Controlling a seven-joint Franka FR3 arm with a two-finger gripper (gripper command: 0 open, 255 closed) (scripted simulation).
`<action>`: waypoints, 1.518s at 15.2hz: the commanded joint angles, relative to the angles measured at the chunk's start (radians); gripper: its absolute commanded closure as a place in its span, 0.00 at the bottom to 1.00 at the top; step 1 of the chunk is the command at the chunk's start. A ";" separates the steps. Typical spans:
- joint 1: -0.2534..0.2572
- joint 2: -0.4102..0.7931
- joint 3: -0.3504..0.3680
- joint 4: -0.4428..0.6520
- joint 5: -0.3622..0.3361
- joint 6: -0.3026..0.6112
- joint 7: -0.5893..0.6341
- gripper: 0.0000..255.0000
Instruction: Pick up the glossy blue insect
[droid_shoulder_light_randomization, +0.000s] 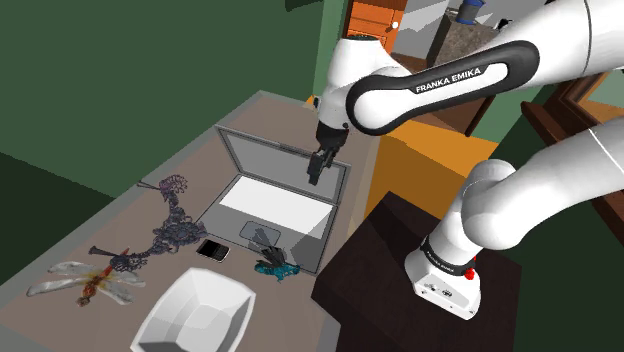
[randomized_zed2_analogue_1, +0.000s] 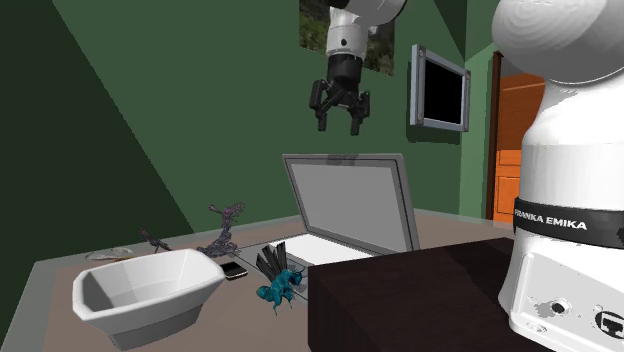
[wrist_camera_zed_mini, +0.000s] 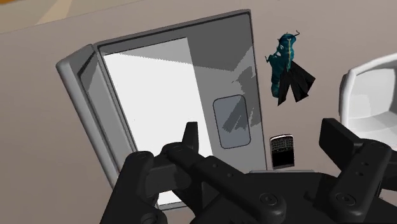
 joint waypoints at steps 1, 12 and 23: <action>0.014 0.069 0.025 -0.005 0.011 0.067 0.011 0.00; 0.069 0.480 0.133 0.032 -0.016 0.389 0.089 0.00; 0.165 0.844 0.110 0.152 -0.169 0.588 0.219 0.00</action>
